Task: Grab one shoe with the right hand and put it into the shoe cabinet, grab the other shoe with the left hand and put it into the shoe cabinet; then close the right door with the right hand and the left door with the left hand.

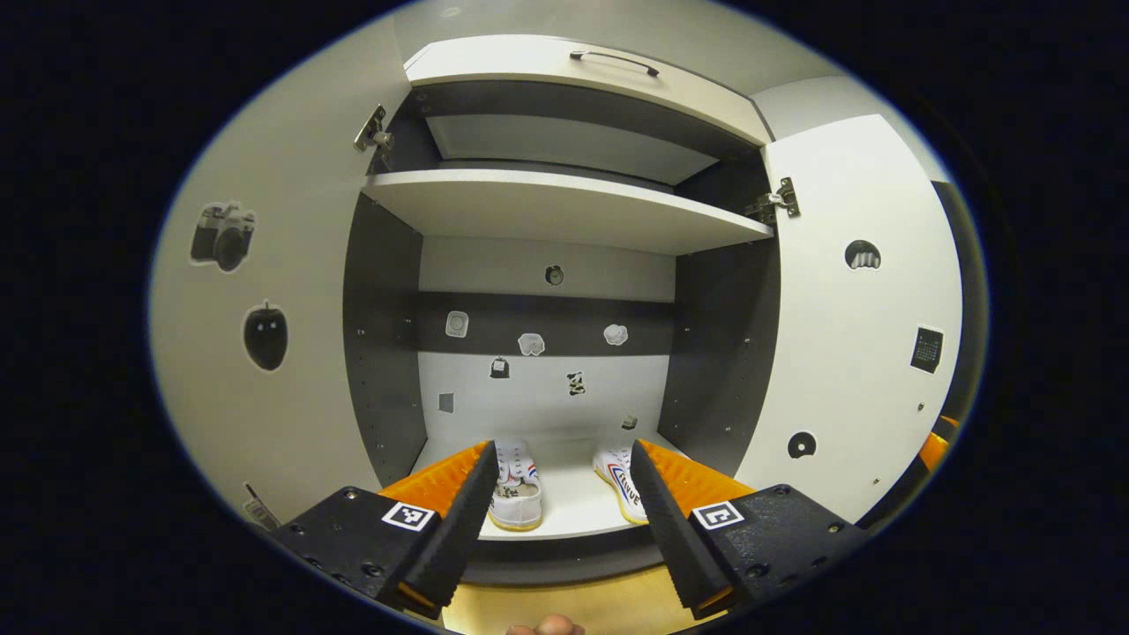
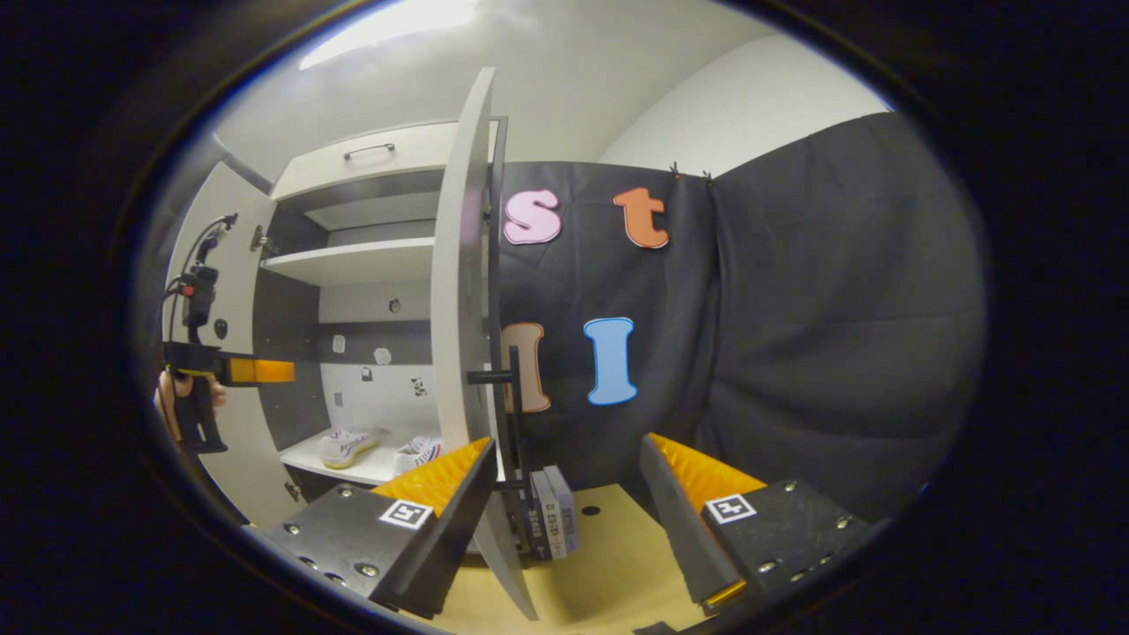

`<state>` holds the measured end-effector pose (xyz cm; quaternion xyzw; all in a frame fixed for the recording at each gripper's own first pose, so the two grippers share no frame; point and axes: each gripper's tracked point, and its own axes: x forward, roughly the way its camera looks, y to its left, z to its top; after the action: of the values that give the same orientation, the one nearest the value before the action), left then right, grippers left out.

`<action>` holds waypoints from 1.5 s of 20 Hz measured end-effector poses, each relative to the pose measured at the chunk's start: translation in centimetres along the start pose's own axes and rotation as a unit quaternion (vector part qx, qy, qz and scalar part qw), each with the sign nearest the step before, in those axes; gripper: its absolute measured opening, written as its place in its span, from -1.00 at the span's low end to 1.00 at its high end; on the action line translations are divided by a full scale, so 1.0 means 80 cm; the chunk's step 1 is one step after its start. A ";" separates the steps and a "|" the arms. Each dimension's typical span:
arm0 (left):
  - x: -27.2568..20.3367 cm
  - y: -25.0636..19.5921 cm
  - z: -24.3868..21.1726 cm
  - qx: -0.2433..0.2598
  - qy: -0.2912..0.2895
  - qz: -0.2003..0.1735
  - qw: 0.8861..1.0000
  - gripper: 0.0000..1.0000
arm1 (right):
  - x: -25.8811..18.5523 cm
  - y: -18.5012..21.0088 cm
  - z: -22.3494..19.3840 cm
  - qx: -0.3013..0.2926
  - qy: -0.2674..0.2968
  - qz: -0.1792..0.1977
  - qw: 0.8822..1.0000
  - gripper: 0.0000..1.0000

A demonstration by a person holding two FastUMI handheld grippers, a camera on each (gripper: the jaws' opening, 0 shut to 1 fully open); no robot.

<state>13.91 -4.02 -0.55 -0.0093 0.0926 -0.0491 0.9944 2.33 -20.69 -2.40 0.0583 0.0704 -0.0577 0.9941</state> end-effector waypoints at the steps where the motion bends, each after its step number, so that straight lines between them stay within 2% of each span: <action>1: -0.006 -0.001 0.001 0.002 -0.001 0.001 1.000 0.82 | 0.005 0.002 -0.003 0.002 0.004 0.005 1.000 0.87; 4: -0.018 -0.001 0.005 0.006 -0.006 0.004 1.000 0.82 | 0.009 0.006 -0.006 0.003 0.010 0.016 1.000 0.93; 8: -0.028 -0.004 0.006 0.003 -0.006 0.005 1.000 0.82 | 0.010 0.011 -0.008 0.000 0.016 0.034 0.999 0.87; 15: -0.033 -0.013 0.012 -0.005 -0.015 -0.012 1.000 0.82 | 0.010 0.016 -0.009 -0.015 0.015 0.052 0.998 0.92; 16: -0.033 -0.013 0.012 -0.005 -0.015 -0.014 1.000 0.82 | 0.009 0.020 -0.009 -0.013 0.016 0.056 0.998 0.86; 19: -0.032 -0.012 0.007 -0.006 -0.012 -0.016 1.000 0.82 | 0.009 0.040 -0.009 -0.013 0.017 0.068 0.997 0.86; 21: -0.033 -0.011 0.004 -0.006 -0.008 -0.015 1.000 0.82 | 0.009 0.053 -0.009 -0.016 0.018 0.079 0.997 1.00; 24: -0.033 -0.010 0.004 -0.008 -0.009 -0.014 1.000 0.82 | 0.009 0.073 -0.010 -0.014 0.020 0.094 0.995 0.86; 27: -0.039 -0.001 0.002 -0.008 -0.009 -0.009 1.000 0.82 | 0.008 0.091 -0.013 -0.008 0.023 0.104 0.994 0.86; 30: -0.071 0.008 0.011 -0.009 -0.010 -0.006 1.000 0.82 | 0.009 0.111 -0.014 -0.006 0.026 0.117 0.993 0.86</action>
<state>8.57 -2.84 1.38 -0.0189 0.0835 -0.0547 0.9948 4.01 -11.86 -2.67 0.0618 0.0893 0.0606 0.9922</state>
